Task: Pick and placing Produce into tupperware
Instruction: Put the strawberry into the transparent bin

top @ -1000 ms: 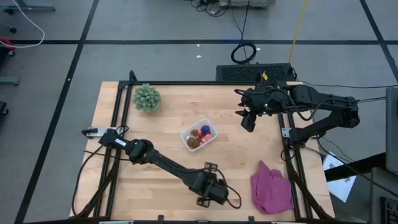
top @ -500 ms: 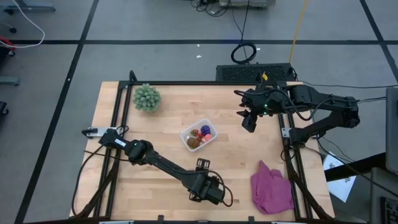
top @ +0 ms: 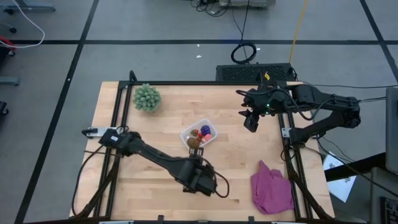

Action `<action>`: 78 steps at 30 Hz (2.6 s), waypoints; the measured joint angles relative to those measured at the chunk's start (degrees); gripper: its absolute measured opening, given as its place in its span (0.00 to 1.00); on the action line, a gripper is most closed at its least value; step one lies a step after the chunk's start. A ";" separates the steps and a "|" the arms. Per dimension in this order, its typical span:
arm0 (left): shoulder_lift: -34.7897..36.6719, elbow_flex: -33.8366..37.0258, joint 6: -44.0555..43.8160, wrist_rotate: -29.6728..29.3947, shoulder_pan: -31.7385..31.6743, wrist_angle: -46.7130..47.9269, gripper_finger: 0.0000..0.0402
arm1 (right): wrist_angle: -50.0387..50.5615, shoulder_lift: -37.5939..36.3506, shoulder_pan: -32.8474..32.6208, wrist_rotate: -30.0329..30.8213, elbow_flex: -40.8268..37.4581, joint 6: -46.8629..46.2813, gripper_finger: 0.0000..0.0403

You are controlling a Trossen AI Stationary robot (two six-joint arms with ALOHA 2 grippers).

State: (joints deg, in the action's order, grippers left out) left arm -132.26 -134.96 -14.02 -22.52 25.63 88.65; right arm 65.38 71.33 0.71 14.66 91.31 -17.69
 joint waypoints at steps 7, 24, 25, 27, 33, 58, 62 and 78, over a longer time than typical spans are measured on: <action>9.28 1.69 1.63 2.10 -3.02 1.32 0.40 | 0.08 -1.25 0.00 -0.02 0.00 -0.02 0.39; 25.48 19.05 10.84 11.21 -21.02 -2.27 0.40 | -0.41 -3.83 0.24 0.09 0.02 0.18 0.39; 25.48 19.74 12.39 12.07 -22.11 -3.67 0.40 | -0.41 -3.84 0.24 0.09 0.02 0.20 0.39; 25.59 21.84 15.66 14.43 -24.39 -7.51 0.40 | -0.41 -3.84 0.24 0.11 0.02 0.20 0.39; 25.50 30.05 21.50 20.15 -30.11 -16.52 0.40 | -0.35 -3.82 0.24 0.12 0.02 0.44 0.39; 25.48 54.79 22.75 30.60 -32.66 -47.55 0.40 | -0.41 -3.80 0.39 0.20 0.00 3.65 0.39; 25.46 55.96 22.52 32.45 -33.14 -49.95 0.40 | -0.43 -3.80 0.39 0.20 0.00 3.62 0.39; 22.56 57.28 21.22 31.52 -34.53 -52.62 0.40 | -0.48 -3.78 0.39 0.17 -0.02 3.45 0.39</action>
State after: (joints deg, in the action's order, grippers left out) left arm -109.71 -77.67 7.20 8.99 -8.90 36.03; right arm 64.90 67.55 1.10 14.83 91.29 -14.24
